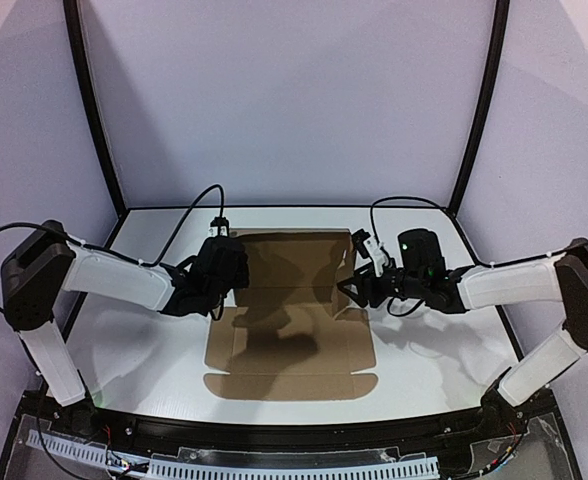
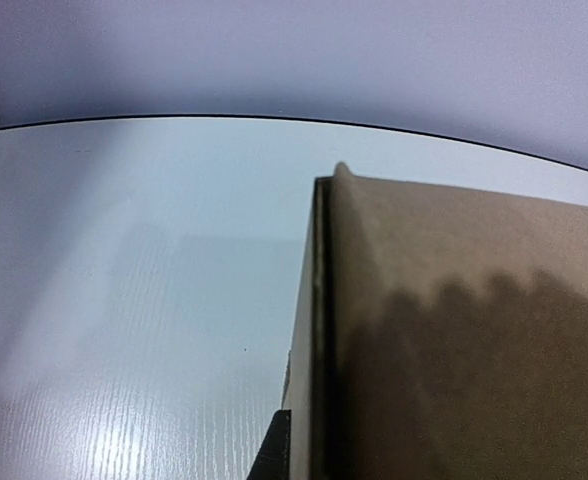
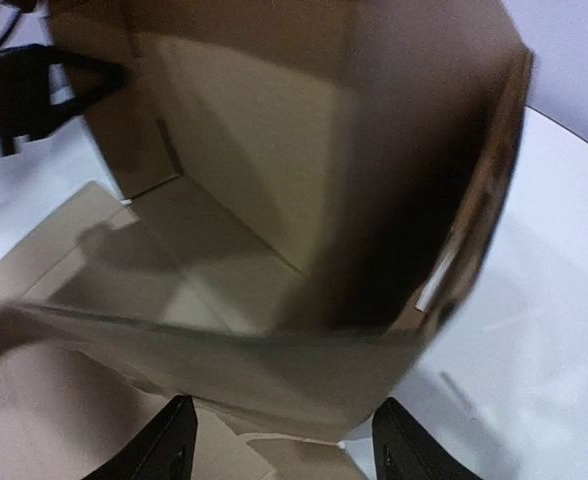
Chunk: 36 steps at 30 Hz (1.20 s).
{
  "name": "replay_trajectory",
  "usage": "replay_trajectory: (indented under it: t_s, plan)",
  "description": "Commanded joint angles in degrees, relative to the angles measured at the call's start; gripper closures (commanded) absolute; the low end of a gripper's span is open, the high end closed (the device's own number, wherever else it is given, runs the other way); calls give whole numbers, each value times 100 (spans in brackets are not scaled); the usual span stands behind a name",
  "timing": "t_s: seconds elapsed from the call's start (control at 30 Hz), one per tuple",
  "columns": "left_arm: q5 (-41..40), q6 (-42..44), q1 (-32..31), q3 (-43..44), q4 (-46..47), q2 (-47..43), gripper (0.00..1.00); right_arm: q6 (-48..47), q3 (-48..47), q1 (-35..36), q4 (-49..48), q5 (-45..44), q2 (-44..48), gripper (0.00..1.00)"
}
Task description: Fold the paper box
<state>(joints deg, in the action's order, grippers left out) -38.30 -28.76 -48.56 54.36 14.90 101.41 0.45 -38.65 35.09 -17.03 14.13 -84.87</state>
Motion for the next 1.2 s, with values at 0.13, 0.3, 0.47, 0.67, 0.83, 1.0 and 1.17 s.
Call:
replay_trajectory:
  t_s: [0.13, 0.3, 0.47, 0.67, 0.83, 1.0, 1.17]
  plan:
    - [904, 287, -40, -509, -138, 110, 99, 270, 8, 129, -1522, -1381, -659, 48]
    - [1032, 381, -40, -611, 58, 74, 99, 249, -48, 156, -1861, -1543, -920, 63]
    - [1185, 495, -40, -657, 201, 44, 99, 231, -77, 159, -2102, -1636, -1110, 77]
    - [1340, 642, -46, -675, 256, -22, 99, 84, -146, 158, -2267, -1794, -1158, 44]
    - [1697, 842, -49, -676, 245, -61, 99, -124, -416, 148, -2239, -2156, -1306, 33]
    - [1890, 1000, -57, -759, 222, -133, 99, -151, -535, 71, -2432, -2417, -1398, 30]
    - [2073, 1092, -57, -858, 288, -185, 99, -57, -514, -203, -2700, -2030, -1457, 15]
